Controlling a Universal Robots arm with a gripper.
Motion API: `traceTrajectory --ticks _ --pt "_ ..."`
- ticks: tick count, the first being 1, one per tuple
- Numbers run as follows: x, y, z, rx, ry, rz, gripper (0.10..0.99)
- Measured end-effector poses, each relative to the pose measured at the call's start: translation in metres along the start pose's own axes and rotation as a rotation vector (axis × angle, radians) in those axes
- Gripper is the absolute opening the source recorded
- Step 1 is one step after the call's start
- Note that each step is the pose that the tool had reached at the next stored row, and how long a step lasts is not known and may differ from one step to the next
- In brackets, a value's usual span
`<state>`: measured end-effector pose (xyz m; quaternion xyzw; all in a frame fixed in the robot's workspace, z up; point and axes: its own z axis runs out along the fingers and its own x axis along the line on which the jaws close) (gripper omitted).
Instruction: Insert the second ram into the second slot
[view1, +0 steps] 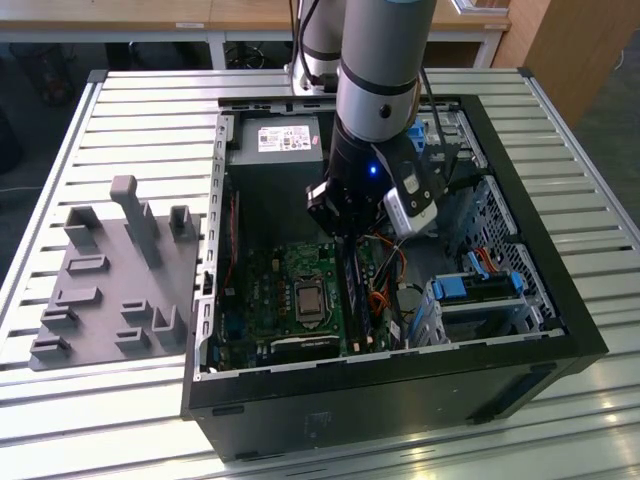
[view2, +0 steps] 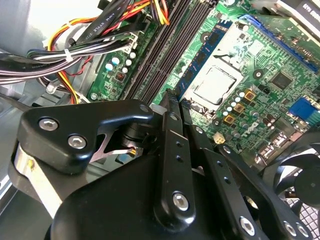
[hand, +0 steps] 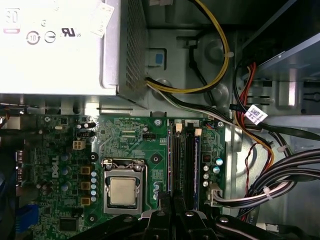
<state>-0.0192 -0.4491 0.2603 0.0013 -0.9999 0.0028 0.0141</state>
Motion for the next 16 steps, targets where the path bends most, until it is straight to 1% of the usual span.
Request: traceTrajectory --ticks 4,9,13,16 --pt "-0.0011 -0.0012 0.0049 0.000 0.0002 0.006 0.137" --pt "-0.0012 -0.0103 0.0082 0.000 0.0000 0.008 0.137" --pt "-0.0021 -0.0108 0.0134 0.000 0.0001 0.013 0.137" --pt "-0.0029 -0.0108 0.0188 -0.001 0.0001 0.014 0.137"
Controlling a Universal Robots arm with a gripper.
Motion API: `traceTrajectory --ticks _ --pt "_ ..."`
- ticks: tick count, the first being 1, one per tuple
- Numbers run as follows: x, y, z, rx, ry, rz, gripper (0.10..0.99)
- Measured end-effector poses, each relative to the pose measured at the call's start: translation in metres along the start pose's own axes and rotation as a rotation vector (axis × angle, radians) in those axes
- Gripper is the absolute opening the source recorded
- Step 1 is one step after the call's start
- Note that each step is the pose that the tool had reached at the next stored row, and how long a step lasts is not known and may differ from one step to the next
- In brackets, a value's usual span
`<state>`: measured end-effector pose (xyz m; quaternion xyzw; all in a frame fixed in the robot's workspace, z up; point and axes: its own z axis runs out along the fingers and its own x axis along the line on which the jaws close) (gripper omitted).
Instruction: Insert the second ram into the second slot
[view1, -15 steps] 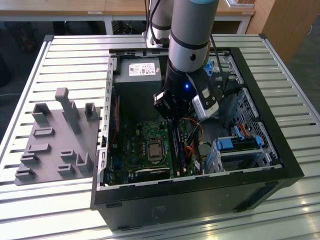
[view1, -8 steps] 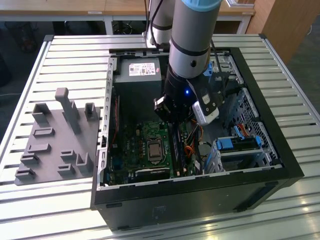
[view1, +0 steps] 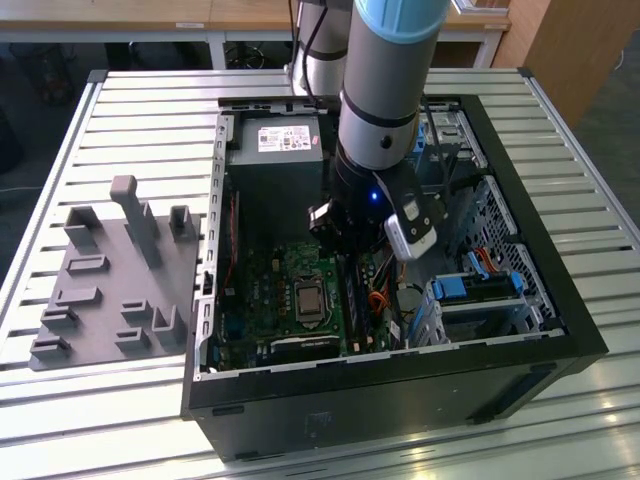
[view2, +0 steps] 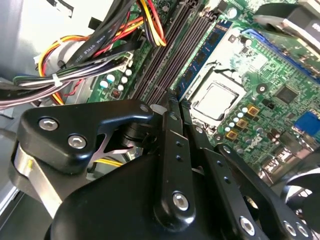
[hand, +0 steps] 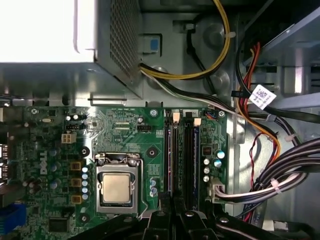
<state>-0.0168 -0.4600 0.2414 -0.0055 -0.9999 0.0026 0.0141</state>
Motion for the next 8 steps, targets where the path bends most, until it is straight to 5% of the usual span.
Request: traceTrajectory --ticks 8 --pt "-0.0006 0.0000 0.0040 0.000 0.0000 0.000 0.137"
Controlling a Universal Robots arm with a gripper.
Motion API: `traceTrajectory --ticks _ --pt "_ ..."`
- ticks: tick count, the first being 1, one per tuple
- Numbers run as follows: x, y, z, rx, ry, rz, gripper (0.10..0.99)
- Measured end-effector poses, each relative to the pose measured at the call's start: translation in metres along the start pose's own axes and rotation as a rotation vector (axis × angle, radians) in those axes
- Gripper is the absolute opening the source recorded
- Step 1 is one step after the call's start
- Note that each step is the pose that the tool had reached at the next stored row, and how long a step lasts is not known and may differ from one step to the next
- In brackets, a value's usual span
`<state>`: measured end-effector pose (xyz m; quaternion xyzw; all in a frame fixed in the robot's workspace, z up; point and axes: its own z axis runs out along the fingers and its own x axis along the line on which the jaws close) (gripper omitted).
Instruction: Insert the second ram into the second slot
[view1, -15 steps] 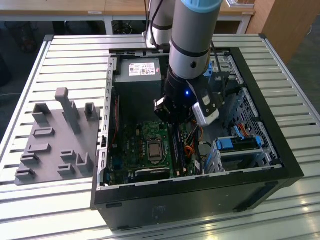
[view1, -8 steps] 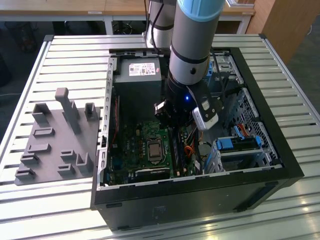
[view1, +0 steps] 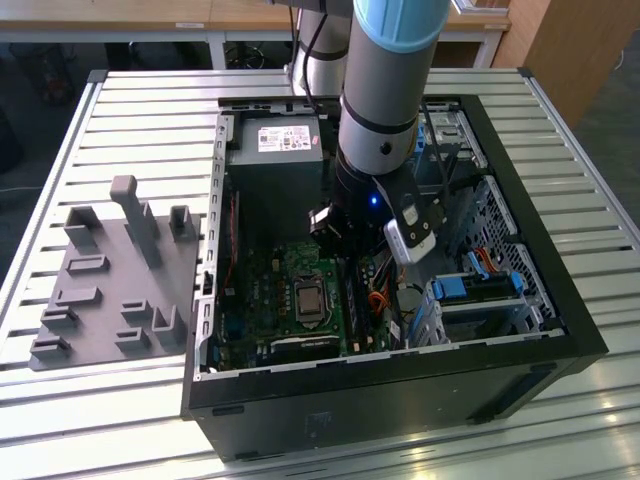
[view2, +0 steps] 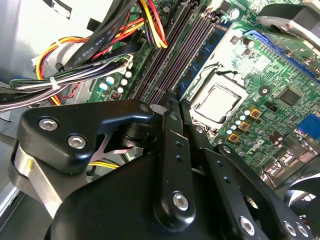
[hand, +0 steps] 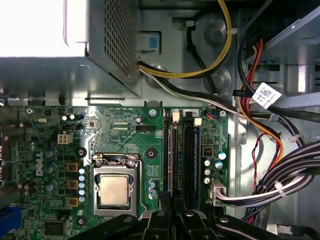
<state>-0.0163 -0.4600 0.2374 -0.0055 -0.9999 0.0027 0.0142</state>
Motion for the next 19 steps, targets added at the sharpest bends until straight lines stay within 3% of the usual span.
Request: traceTrajectory --ticks 10,19 --pt "-0.0035 0.0001 0.0028 0.000 0.0026 0.000 0.137" --pt "-0.0046 0.0001 0.0104 0.000 0.0052 0.000 0.137"
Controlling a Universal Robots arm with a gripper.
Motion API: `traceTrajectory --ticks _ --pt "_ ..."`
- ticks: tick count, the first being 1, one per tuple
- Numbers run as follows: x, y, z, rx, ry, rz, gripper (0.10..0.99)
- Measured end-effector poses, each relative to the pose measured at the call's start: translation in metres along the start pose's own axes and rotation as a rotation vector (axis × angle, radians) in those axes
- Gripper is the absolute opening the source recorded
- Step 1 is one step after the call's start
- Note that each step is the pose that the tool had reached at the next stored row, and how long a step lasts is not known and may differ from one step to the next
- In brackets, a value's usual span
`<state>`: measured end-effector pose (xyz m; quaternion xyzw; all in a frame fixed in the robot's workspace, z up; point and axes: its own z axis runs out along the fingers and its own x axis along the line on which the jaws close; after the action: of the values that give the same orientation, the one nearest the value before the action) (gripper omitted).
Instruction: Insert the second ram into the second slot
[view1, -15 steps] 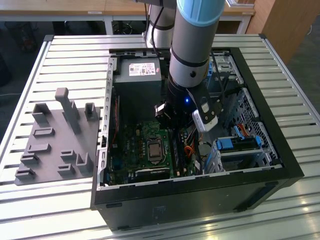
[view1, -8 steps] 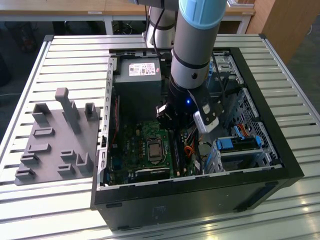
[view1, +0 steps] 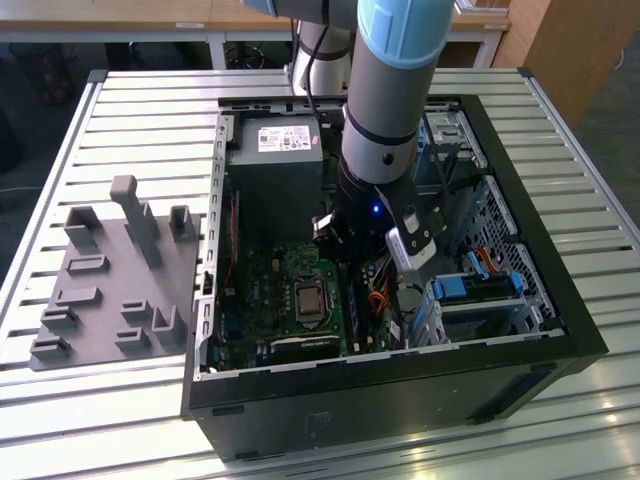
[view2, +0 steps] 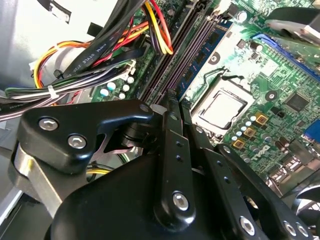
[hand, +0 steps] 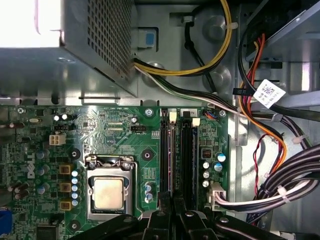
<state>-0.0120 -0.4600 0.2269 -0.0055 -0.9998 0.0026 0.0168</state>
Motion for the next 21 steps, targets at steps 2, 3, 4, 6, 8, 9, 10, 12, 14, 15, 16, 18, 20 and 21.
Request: traceTrajectory --ticks 2,3,4,6,8,9,10,12,14,15,16,18,20,21 --pt "-0.0003 0.0000 0.0014 0.000 0.0006 0.000 0.137" --pt "-0.0006 0.0000 0.0022 0.000 0.0011 0.000 0.137" --pt "-0.0008 0.0000 0.0030 0.000 0.0016 0.000 0.137" --pt "-0.0009 0.0000 0.0046 0.000 0.0026 0.000 0.137" --pt "-0.0010 0.0001 0.0061 0.000 0.0035 0.000 0.137" --pt "-0.0011 0.0000 0.0068 0.000 0.0040 0.000 0.137" --pt "-0.0011 0.0000 0.0072 0.000 0.0043 0.000 0.137" --pt "-0.0013 -0.0001 0.0074 0.001 0.0046 0.000 0.137" --pt "-0.0015 0.0000 0.0076 0.000 0.0046 0.000 0.137" --pt "-0.0015 0.0000 0.0077 0.000 0.0045 0.000 0.137" --pt "-0.0016 0.0000 0.0077 0.000 0.0045 0.000 0.137" --pt "-0.0019 0.0001 0.0077 0.000 0.0044 0.000 0.137" --pt "-0.0020 0.0002 0.0070 -0.001 0.0042 0.000 0.137" --pt "-0.0020 0.0002 0.0066 -0.001 0.0042 0.000 0.137"
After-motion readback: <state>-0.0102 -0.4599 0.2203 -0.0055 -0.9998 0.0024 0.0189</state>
